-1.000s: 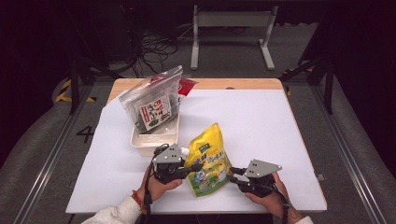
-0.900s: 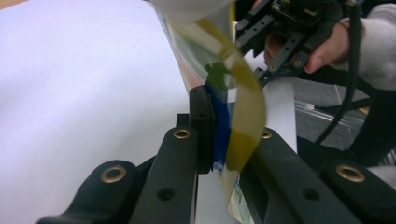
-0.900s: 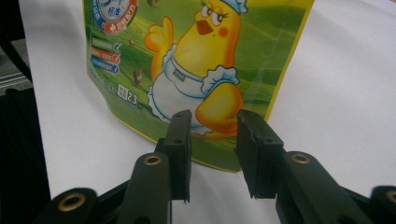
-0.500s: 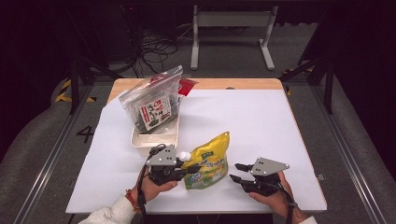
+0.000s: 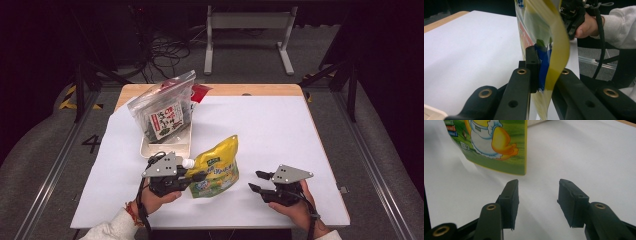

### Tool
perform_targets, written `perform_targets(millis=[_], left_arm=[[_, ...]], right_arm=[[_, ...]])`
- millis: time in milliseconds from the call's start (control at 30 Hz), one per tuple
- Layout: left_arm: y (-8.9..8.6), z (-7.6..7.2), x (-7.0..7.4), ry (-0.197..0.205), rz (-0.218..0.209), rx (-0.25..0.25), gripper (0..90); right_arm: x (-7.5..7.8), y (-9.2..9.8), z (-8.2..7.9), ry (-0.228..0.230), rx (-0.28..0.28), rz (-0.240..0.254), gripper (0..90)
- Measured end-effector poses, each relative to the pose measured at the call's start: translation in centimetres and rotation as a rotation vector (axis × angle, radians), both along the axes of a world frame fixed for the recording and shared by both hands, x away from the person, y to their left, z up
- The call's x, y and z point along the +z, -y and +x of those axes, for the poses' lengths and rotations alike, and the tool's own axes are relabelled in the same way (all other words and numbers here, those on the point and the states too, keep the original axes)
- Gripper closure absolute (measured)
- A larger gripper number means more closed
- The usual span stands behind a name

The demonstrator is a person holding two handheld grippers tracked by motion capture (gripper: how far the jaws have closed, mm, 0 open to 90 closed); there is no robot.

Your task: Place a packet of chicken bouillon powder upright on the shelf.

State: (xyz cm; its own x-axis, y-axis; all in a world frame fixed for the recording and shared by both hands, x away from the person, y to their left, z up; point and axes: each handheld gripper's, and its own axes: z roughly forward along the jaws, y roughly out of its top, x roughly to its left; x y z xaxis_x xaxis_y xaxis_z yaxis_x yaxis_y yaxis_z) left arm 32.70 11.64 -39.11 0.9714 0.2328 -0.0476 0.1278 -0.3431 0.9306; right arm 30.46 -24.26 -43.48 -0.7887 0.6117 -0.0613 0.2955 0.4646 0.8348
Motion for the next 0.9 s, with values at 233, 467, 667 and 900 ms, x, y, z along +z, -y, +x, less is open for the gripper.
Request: perform_targets(millis=[233,467,667,900], left_arm=[[-0.1,0.0,0.4,0.013,-0.003,0.005,87.3],[-0.4,-0.1,1.7,0.050,-0.026,-0.006,87.3],[-1.3,-0.1,2.8,0.082,-0.037,0.003,87.3],[-3.5,0.2,4.0,0.107,-0.075,0.067,87.2]], right_arm=[[0.1,0.4,-0.1,0.001,-0.021,0.016,46.8],[0.1,1.2,-0.5,-0.001,-0.065,0.022,39.8],[0.2,1.6,-0.6,-0.007,-0.097,0.037,33.5],[0.0,1.6,-0.9,-0.024,-0.075,0.059,26.4]])
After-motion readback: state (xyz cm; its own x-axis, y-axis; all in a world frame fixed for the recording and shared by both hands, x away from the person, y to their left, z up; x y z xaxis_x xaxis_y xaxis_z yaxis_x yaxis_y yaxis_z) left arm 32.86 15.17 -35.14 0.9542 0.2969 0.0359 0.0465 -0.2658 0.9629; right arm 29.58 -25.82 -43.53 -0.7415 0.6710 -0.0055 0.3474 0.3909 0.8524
